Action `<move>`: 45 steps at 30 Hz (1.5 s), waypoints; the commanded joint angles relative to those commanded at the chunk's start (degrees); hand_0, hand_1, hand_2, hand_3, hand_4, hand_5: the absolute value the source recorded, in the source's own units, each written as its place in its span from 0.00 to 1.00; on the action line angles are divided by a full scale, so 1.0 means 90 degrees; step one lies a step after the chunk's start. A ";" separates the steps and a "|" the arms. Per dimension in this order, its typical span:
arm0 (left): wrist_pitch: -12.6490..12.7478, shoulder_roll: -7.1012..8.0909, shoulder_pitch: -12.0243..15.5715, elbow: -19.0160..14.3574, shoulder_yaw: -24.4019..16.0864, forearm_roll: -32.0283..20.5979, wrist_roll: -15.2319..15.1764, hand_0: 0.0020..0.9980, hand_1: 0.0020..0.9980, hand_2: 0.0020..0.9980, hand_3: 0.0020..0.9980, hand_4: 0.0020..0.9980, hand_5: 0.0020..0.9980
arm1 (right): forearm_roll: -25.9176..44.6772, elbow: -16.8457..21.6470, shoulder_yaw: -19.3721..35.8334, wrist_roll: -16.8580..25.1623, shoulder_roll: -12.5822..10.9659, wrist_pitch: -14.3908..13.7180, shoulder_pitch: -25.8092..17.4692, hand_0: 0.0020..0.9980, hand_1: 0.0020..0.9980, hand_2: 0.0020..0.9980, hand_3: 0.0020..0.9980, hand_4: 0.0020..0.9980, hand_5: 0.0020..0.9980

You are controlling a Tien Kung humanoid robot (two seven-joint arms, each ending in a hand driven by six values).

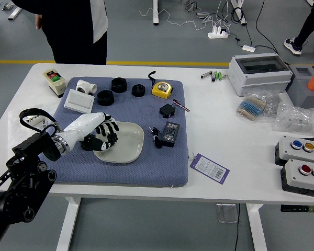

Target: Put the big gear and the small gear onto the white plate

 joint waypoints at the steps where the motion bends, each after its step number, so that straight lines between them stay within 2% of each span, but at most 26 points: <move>1: 0.0001 -0.0005 0.0003 -0.0001 0.0002 0.0000 0.0008 0.45 0.60 0.70 0.68 1.00 0.13 | 0.0002 0.0000 -0.0001 0.0000 -0.0001 0.0002 -0.0001 0.66 0.67 0.74 0.57 0.79 0.68; 5: 0.0048 -0.0002 0.0017 -0.0017 0.0002 0.0000 -0.0015 0.45 0.60 0.70 0.68 1.00 0.13 | 0.0003 -0.0001 0.0007 0.0003 -0.0003 0.0005 -0.0004 0.66 0.67 0.74 0.57 0.79 0.68; 6: 0.0052 -0.0001 0.0018 -0.0019 -0.0001 0.0000 -0.0019 0.48 0.65 0.76 0.79 1.00 0.18 | 0.0005 -0.0001 0.0008 0.0004 -0.0003 0.0005 -0.0005 0.66 0.68 0.74 0.57 0.79 0.68; 13: 0.0101 0.0062 0.0090 -0.0349 -0.0206 0.0000 -0.0047 0.48 0.65 0.75 0.79 1.00 0.19 | 0.0005 -0.0001 0.0030 0.0010 -0.0001 0.0002 -0.0004 0.66 0.68 0.74 0.57 0.79 0.68; 18: 0.0065 0.0217 0.0061 -0.0585 -0.0450 0.0000 -0.0007 0.48 0.65 0.75 0.79 1.00 0.19 | 0.0000 -0.0002 0.0036 0.0010 -0.0007 0.0001 -0.0003 0.66 0.68 0.74 0.57 0.79 0.68; 19: 0.0013 0.0277 0.0033 -0.0587 -0.0485 0.0000 0.0008 0.46 0.65 0.73 0.73 0.86 0.03 | 0.0001 -0.0002 0.0038 0.0010 -0.0011 0.0003 -0.0001 0.66 0.68 0.74 0.57 0.79 0.68; 28: -0.0403 0.0766 -0.0266 -0.0181 -0.0224 0.0000 0.0156 0.47 0.66 0.74 0.74 0.85 0.01 | 0.0017 -0.0005 0.0063 0.0010 -0.0017 0.0006 0.0026 0.66 0.68 0.74 0.57 0.79 0.68; 30: -0.0644 0.0855 -0.0316 -0.0147 -0.0138 0.0000 0.0250 0.47 0.66 0.74 0.74 0.85 0.01 | 0.0021 -0.0007 0.0059 0.0008 -0.0016 0.0006 0.0030 0.66 0.68 0.74 0.57 0.79 0.68; 31: -0.0748 0.0877 -0.0333 -0.0140 -0.0111 0.0000 0.0287 0.57 0.72 0.80 0.79 0.91 0.00 | 0.0025 -0.0007 0.0059 0.0008 -0.0015 0.0006 0.0031 0.66 0.68 0.74 0.57 0.79 0.68; 36: -0.1042 0.0943 -0.0408 -0.0120 -0.0042 0.0000 0.0346 0.57 0.72 0.80 0.79 0.91 0.00 | 0.0023 -0.0008 0.0042 0.0002 -0.0014 0.0008 0.0038 0.66 0.68 0.74 0.57 0.79 0.68; 37: -0.1072 0.0953 -0.0416 -0.0115 -0.0033 0.0000 0.0353 0.60 0.76 0.84 0.81 0.99 0.03 | 0.0023 -0.0008 0.0044 0.0002 -0.0015 0.0008 0.0039 0.66 0.68 0.74 0.57 0.79 0.68; 45: -0.1157 0.0953 -0.0417 0.0003 0.0022 0.0000 0.0394 0.63 0.78 0.86 0.83 0.99 0.02 | 0.0017 -0.0007 0.0063 0.0002 -0.0016 0.0004 0.0055 0.66 0.68 0.74 0.57 0.79 0.68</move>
